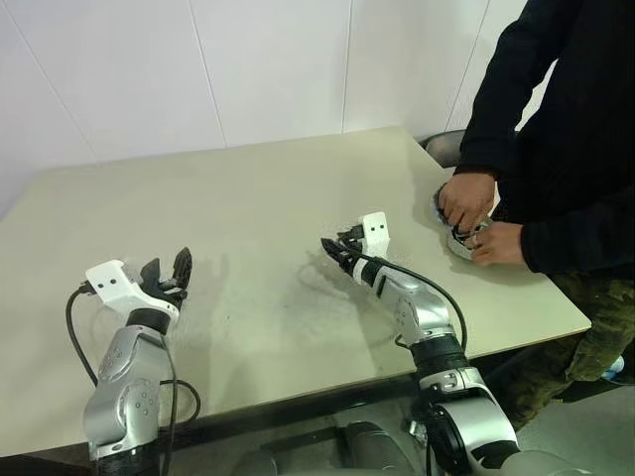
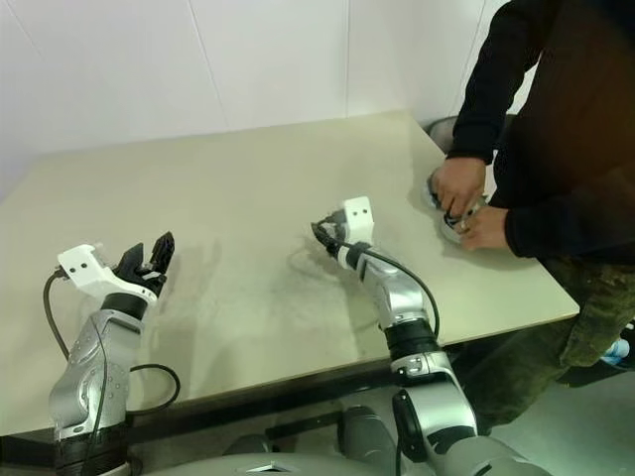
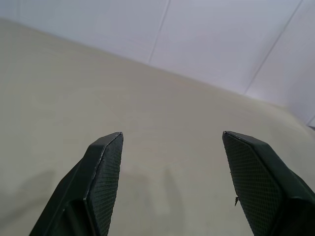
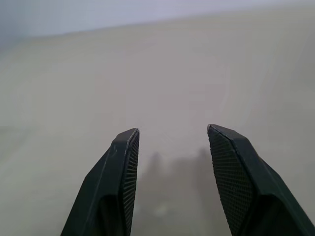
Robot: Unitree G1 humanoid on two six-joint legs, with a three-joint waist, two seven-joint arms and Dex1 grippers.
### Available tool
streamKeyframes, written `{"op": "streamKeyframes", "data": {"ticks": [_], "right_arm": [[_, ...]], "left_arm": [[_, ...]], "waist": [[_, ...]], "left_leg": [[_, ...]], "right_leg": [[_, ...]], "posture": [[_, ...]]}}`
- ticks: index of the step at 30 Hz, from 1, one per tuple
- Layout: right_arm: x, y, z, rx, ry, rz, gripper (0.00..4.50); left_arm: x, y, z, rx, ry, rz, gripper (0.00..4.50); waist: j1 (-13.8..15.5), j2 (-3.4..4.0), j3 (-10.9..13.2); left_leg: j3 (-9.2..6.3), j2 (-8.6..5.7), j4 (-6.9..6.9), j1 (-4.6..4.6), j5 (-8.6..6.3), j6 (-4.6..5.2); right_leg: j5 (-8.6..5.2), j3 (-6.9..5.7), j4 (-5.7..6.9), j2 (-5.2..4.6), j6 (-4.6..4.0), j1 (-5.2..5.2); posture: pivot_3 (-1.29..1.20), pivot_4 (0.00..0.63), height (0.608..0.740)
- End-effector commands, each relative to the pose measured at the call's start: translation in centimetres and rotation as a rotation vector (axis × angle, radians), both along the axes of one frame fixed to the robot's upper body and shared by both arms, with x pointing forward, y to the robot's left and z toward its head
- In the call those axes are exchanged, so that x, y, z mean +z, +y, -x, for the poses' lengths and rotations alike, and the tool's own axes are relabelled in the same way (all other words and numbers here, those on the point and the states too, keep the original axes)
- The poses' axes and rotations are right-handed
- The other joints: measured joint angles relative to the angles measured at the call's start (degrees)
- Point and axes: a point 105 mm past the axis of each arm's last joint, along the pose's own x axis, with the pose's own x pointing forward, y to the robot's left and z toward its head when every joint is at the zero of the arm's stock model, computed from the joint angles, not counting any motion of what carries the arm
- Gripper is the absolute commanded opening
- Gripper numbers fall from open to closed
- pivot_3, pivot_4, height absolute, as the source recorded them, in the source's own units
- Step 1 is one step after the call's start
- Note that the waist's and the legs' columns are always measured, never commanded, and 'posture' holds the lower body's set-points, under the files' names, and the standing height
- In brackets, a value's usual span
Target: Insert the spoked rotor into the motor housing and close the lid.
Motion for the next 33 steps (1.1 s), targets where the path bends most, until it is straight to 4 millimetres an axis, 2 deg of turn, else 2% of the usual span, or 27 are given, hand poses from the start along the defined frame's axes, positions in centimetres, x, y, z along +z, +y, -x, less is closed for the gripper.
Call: {"op": "streamKeyframes", "data": {"ticks": [1, 6, 8, 12, 16, 18, 22, 33], "right_arm": [[3.1, -3.2, -0.7, -0.230, -0.219, 0.180, 2.25], [4.5, -5.3, -1.3, -0.361, -0.297, 0.243, 2.25], [4.0, -5.2, -1.4, -0.348, -0.267, 0.213, 2.25], [1.2, -4.9, -1.0, -0.322, -0.101, 0.030, 2.25], [1.7, -4.6, -0.4, -0.238, -0.142, -0.025, 2.25], [1.9, -4.7, -0.1, -0.212, -0.173, 0.001, 2.25], [1.6, -5.2, 0.2, -0.222, -0.192, 0.042, 2.25], [1.7, -4.6, 0.2, -0.223, -0.218, 0.068, 2.25]], "left_arm": [[1.2, -0.4, -0.4, -0.007, -0.038, -0.018, 3.44], [1.3, -0.6, -0.5, -0.017, -0.039, -0.031, 3.44], [1.3, -0.4, -0.4, -0.009, -0.037, -0.036, 3.44], [1.2, -0.1, 0.0, -0.018, -0.029, -0.084, 3.44], [0.6, -0.7, 1.6, -0.059, -0.026, -0.139, 3.44], [0.0, -1.1, 2.4, -0.077, -0.012, -0.156, 3.44], [-1.1, -0.5, 3.4, -0.031, 0.008, -0.151, 3.44], [-0.6, -0.8, 2.3, -0.025, -0.017, -0.124, 3.44]], "waist": [[0.03, 0.00, 0.00], [-0.13, 0.00, 0.00], [-0.13, -0.01, 0.00], [-0.18, 0.00, 0.00], [-0.10, 0.01, 0.00], [-0.08, 0.01, 0.00], [0.03, 0.01, 0.00], [-0.13, 0.01, 0.00]], "left_leg": [[0.00, 0.00, -0.01, -0.02, 0.00, 0.00], [0.04, 0.00, -0.05, 0.02, 0.00, 0.00], [0.04, 0.00, -0.05, 0.04, 0.00, 0.00], [0.03, 0.00, -0.05, 0.08, 0.01, 0.01], [0.04, 0.00, -0.06, 0.05, 0.00, 0.01], [0.07, 0.00, -0.08, 0.04, 0.00, 0.02], [0.08, 0.00, -0.08, 0.05, 0.00, 0.02], [0.10, 0.00, -0.09, 0.08, 0.00, 0.02]], "right_leg": [[0.00, 0.00, -0.03, -0.02, 0.01, 0.00], [-0.01, 0.04, -0.04, -0.01, 0.01, 0.00], [-0.01, 0.05, -0.01, -0.01, 0.00, 0.00], [-0.01, 0.05, 0.02, 0.01, 0.00, 0.02], [-0.01, 0.07, -0.02, 0.00, 0.01, 0.02], [-0.05, 0.09, -0.04, -0.01, 0.07, 0.01], [-0.08, 0.10, -0.03, -0.02, 0.10, 0.01], [-0.08, 0.11, -0.02, 0.00, 0.09, 0.02]], "posture": [[0.00, 0.000, 0.740], [0.00, 0.000, 0.740], [0.00, 0.000, 0.740], [0.00, 0.000, 0.740], [0.00, 0.000, 0.740], [0.00, 0.000, 0.740], [0.00, 0.000, 0.740], [0.00, 0.000, 0.740]]}}
